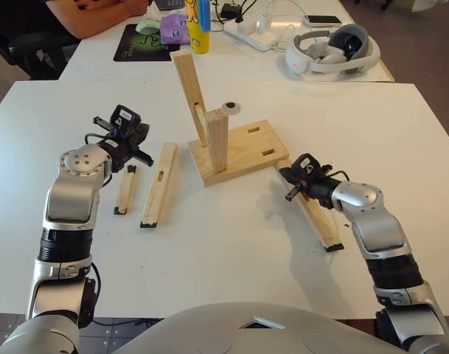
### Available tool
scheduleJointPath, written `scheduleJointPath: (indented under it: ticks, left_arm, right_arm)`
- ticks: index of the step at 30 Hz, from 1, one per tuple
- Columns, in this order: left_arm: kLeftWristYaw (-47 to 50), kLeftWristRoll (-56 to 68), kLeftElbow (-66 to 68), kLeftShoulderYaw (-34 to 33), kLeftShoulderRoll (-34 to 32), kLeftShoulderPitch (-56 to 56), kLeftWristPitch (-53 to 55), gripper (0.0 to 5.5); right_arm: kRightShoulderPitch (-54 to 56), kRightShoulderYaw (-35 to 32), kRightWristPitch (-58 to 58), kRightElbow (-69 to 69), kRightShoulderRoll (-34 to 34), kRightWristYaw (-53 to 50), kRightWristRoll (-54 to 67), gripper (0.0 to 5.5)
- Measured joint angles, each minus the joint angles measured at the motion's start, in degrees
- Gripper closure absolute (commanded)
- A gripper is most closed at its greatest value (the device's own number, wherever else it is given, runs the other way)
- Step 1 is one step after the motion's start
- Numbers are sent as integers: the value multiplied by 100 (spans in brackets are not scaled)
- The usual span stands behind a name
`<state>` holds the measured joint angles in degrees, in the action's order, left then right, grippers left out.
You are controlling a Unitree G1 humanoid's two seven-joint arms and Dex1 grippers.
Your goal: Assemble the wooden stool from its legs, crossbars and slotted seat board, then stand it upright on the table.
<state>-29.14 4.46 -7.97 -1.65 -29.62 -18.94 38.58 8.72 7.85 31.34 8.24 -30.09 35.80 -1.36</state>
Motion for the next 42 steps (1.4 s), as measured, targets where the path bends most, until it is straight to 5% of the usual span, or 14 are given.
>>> scheduleJointPath:
  ticks: [15, 21, 28, 42]
  left_arm:
    - [-549, 869, -645, -212, -252, -48, 599, 549]
    - [-1649, 1581, -1192, -274, -863, 292, 583, 549]
    - [-2231, 1523, -1529, 743, -1265, 652, 483, 549]
    - [-1813, 327, -680, 2316, -859, 412, -40, 549]
  right_arm:
    - [243, 252, 198, -379, -272, -144, -475, 550]
    - [669, -137, -114, -364, -70, -369, -258, 550]
    - [1528, -231, -773, -1609, -60, -566, -396, 550]
    - [2822, 488, -2230, -4882, 435, -208, -845, 550]
